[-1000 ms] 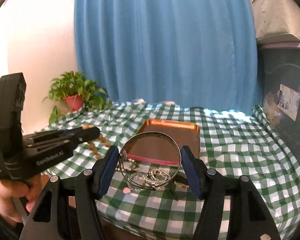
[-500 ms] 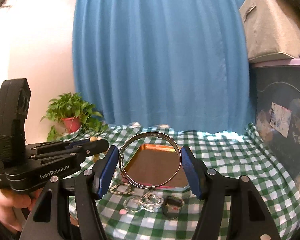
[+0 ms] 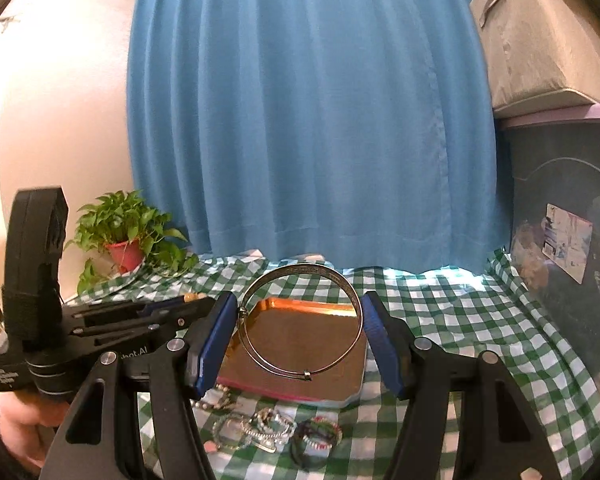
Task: Organize jewelry
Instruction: 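Carry both bracelets to the copper tray and open both tools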
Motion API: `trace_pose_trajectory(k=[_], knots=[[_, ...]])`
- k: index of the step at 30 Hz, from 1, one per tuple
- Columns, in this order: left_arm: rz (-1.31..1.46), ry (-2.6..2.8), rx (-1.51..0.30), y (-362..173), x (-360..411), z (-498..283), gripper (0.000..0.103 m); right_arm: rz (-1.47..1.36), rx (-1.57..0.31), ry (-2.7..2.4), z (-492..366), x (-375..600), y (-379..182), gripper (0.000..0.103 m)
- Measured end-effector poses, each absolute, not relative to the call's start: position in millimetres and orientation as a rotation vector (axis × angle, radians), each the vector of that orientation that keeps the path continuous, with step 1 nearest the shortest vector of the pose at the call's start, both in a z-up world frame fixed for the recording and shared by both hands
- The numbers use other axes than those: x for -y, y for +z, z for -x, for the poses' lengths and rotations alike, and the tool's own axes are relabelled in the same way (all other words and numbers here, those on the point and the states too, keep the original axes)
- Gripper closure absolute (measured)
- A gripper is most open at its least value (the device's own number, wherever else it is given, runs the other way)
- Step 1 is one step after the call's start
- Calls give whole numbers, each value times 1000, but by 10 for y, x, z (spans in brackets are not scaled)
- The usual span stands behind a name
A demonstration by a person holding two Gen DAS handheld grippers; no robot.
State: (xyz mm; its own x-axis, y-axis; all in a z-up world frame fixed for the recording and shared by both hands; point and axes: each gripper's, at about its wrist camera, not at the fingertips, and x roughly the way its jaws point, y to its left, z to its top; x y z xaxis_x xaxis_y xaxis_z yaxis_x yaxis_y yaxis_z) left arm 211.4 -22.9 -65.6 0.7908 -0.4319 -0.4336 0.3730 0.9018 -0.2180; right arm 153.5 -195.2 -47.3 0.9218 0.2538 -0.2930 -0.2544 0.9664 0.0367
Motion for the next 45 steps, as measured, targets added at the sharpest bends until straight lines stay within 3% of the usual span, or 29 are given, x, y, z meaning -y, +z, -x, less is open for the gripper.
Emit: trace_pose_trajectory(k=[8,26,35,41,44,45], knots=[[133,-414,-498,-810,144,-2534,90,2,-297,261,-2044,2018,-510,43],[206,-288,-764,-2019,-231,-3488,90,19,-558,307,-3141,1738,-1621,43],[169,-227,-902,-2439,-187,-3752,90,37,-755,254,-3475,1648,-2137,43],[167,-224,-912,-2482,-159,-3744,90,40,-797,230,-3540,1629,-2199,42],[150,-223,-912,-2452,-120,-3729,88,46,-806,256,-3537,1616,-2211,37],[160,-234,-907,-2429,-119,-3715,84,36,-807,263,-3524,1628,-2210,29]])
